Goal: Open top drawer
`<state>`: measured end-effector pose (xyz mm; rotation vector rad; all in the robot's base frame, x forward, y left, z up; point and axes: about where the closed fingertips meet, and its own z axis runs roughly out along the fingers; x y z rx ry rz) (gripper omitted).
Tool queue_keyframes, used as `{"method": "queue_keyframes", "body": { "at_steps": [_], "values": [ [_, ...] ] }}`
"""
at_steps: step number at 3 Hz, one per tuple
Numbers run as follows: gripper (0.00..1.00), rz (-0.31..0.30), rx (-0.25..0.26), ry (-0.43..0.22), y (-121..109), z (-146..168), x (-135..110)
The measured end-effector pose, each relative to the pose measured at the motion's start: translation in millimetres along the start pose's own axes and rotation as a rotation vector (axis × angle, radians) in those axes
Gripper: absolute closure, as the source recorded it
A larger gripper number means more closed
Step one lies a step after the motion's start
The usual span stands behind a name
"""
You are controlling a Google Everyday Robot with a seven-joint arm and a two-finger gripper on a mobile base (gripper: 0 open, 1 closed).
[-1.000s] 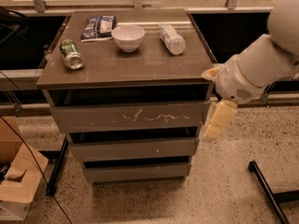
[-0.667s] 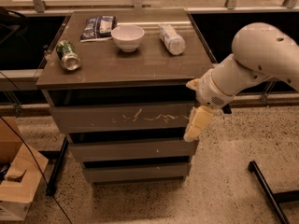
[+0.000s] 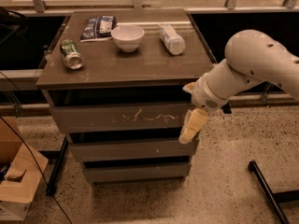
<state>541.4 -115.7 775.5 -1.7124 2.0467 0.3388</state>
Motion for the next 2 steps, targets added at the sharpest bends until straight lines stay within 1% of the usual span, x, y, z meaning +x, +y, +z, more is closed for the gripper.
{"method": "queue_keyframes", "body": {
  "at_steps": [1,2],
  "values": [
    [0.00,-0.008,-0.009,-0.027,-2,24,-8],
    [0.00,-0.039,-0.013,-0.065,-17,52,-18]
  ]
}}
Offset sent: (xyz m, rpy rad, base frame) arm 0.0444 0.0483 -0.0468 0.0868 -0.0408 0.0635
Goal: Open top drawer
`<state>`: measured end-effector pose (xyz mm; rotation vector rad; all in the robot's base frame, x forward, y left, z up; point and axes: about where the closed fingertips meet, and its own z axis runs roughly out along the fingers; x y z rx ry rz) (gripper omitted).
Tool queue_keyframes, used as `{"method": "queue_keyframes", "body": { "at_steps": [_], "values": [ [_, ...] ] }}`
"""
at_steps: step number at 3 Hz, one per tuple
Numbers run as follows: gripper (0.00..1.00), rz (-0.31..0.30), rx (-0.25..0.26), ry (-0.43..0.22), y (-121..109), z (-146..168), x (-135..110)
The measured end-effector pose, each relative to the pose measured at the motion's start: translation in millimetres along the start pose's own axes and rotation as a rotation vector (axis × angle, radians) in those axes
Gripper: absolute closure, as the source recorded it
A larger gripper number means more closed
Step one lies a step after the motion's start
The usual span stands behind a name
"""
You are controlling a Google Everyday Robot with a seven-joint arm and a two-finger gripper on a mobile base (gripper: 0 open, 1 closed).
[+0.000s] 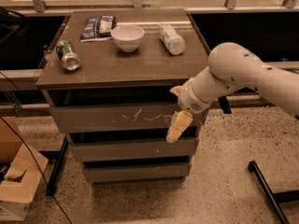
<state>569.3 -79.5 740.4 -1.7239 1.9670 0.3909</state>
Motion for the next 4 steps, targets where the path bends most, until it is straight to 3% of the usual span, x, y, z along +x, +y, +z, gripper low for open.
{"method": "queue_keyframes", "body": {
  "at_steps": [2,3,4],
  "values": [
    [0.00,-0.011,-0.067,-0.022,-33,50,11],
    [0.18,-0.011,-0.113,-0.024,-44,71,18],
    [0.42,-0.033,-0.142,0.004,-40,73,20]
  ]
}}
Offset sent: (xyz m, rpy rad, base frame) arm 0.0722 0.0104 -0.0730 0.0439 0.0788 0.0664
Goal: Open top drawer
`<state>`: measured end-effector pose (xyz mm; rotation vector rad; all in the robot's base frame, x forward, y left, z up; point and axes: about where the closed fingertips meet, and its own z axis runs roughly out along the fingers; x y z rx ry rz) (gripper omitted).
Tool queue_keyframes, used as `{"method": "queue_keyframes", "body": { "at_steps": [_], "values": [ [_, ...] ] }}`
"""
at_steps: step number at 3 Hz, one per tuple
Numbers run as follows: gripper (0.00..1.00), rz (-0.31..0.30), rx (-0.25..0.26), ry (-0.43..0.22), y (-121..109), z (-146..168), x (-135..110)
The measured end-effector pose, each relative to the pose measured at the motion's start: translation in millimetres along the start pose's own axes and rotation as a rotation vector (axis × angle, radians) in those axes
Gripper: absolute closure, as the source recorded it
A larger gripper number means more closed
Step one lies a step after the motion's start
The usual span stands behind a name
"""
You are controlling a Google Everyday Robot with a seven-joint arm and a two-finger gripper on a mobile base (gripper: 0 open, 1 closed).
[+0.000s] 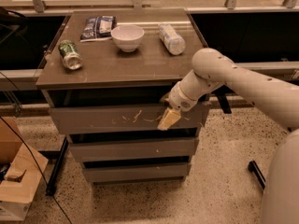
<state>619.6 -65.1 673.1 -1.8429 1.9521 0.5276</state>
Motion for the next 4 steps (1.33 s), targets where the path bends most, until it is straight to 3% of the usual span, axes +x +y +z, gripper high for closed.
{"method": "queue_keyframes", "body": {
  "at_steps": [1,2,3,4],
  "values": [
    [0.65,-0.020,-0.005,0.042,16,-7,-1],
    [0.64,-0.001,-0.011,0.084,44,-15,6],
    [0.41,0.052,-0.040,0.086,74,-18,15],
    [0.18,0.055,-0.045,0.087,77,-16,17]
  ]
}}
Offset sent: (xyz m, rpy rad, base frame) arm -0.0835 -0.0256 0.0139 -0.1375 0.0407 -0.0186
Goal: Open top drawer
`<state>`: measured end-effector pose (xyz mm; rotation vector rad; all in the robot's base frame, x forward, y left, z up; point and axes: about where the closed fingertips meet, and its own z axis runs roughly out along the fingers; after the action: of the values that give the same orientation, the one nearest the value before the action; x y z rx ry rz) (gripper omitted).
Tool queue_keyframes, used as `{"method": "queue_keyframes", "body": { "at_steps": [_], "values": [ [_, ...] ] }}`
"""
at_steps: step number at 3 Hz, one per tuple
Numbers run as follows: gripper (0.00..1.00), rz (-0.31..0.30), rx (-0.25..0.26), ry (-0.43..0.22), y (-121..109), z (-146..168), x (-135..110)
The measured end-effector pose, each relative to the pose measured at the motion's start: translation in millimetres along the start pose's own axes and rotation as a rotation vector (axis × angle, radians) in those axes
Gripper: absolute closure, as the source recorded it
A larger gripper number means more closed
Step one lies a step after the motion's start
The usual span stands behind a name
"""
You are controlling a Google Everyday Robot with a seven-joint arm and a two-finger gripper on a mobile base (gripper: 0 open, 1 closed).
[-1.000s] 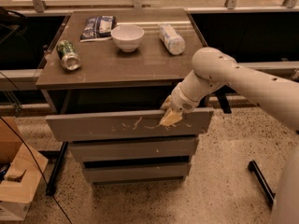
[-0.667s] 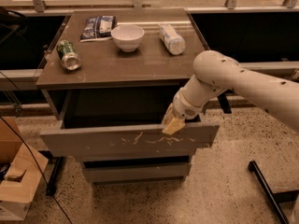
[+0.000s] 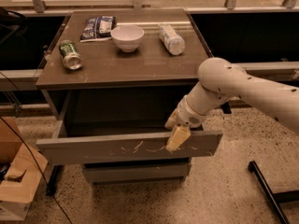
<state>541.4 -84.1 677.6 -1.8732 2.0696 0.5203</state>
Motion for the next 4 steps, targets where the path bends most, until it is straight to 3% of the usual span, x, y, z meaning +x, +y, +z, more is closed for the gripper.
{"method": "queue_keyframes", "body": {
  "at_steps": [1,3,4],
  "values": [
    [0.00,0.000,0.000,0.000,0,0,0],
    [0.00,0.012,-0.016,0.030,6,2,5],
    [0.00,0.056,-0.076,0.071,25,7,22]
  ]
}}
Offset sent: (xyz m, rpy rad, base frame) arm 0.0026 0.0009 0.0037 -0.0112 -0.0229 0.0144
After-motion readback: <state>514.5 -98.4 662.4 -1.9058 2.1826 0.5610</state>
